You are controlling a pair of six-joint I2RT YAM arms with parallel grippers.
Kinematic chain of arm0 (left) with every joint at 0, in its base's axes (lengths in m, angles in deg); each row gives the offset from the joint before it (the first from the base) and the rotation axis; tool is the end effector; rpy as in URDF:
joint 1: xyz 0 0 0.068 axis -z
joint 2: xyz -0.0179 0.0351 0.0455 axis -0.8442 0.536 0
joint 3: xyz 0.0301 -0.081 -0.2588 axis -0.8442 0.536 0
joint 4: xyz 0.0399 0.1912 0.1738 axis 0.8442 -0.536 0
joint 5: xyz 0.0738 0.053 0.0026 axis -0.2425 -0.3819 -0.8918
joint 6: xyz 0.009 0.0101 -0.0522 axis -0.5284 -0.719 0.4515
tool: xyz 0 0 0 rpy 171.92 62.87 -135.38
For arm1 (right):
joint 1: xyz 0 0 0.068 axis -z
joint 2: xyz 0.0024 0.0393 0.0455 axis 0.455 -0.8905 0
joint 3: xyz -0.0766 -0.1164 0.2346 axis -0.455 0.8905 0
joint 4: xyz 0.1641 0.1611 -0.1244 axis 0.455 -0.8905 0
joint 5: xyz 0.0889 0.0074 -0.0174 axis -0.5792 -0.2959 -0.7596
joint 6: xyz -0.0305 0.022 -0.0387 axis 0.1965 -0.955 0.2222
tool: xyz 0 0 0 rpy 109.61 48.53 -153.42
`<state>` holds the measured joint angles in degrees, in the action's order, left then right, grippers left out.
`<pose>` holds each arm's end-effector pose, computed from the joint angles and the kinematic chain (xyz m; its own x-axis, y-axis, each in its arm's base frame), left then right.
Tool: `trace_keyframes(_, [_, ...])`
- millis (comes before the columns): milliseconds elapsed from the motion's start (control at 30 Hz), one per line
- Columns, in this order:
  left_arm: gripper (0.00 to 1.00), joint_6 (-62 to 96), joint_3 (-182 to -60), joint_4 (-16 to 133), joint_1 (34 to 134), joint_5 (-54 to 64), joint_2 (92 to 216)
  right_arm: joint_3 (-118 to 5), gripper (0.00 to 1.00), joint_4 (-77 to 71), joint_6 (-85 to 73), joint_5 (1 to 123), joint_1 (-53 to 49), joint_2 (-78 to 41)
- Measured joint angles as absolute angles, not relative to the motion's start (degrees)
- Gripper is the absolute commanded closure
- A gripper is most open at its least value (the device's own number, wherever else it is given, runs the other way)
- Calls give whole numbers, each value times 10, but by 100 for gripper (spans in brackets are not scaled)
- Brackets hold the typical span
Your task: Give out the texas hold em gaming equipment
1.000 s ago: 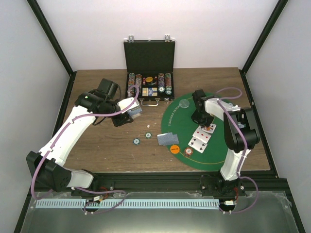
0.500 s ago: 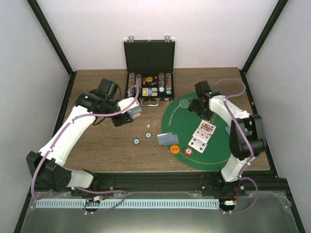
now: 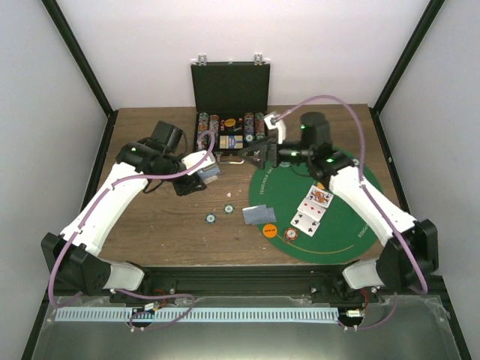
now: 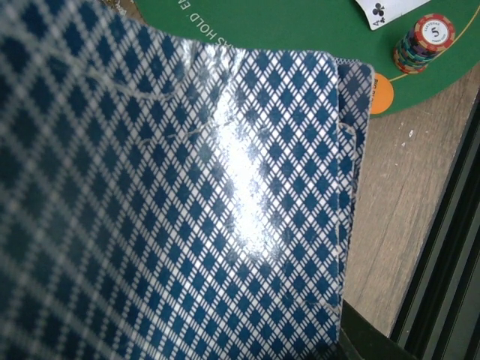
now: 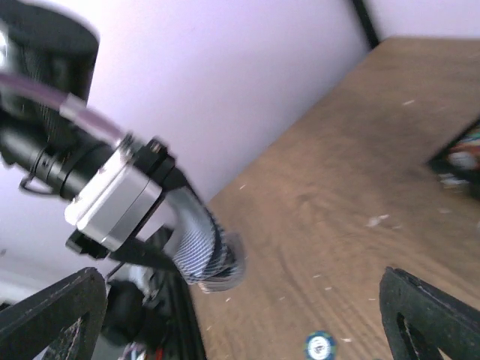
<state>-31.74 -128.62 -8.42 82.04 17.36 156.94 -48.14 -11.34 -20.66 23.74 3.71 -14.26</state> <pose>0.2293 -0.1182 0.3422 -0.3220 0.7732 -0.5464 0.9182 0.3956 0.0186 0.2704 0.1448 0.3592 -0.5976 0.0192 -0.8016 -0.7366 0.3817 0.5583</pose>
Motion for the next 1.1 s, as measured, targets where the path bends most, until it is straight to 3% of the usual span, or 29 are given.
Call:
trace_keyframes(333, [63, -317, -1296, -92, 820, 194, 1570, -527, 0, -76, -181, 145, -46, -296])
trace_keyframes(767, [63, -317, -1297, -95, 820, 200, 1570, -583, 1, -61, -175, 117, -70, -352])
trace_keyframes(967, [64, -317, -1298, -95, 820, 202, 1570, -597, 22, -80, -164, 146, -80, -368])
trace_keyframes(1100, [65, -316, -1298, -94, 819, 197, 1571, -598, 30, -101, -155, 179, -80, -360])
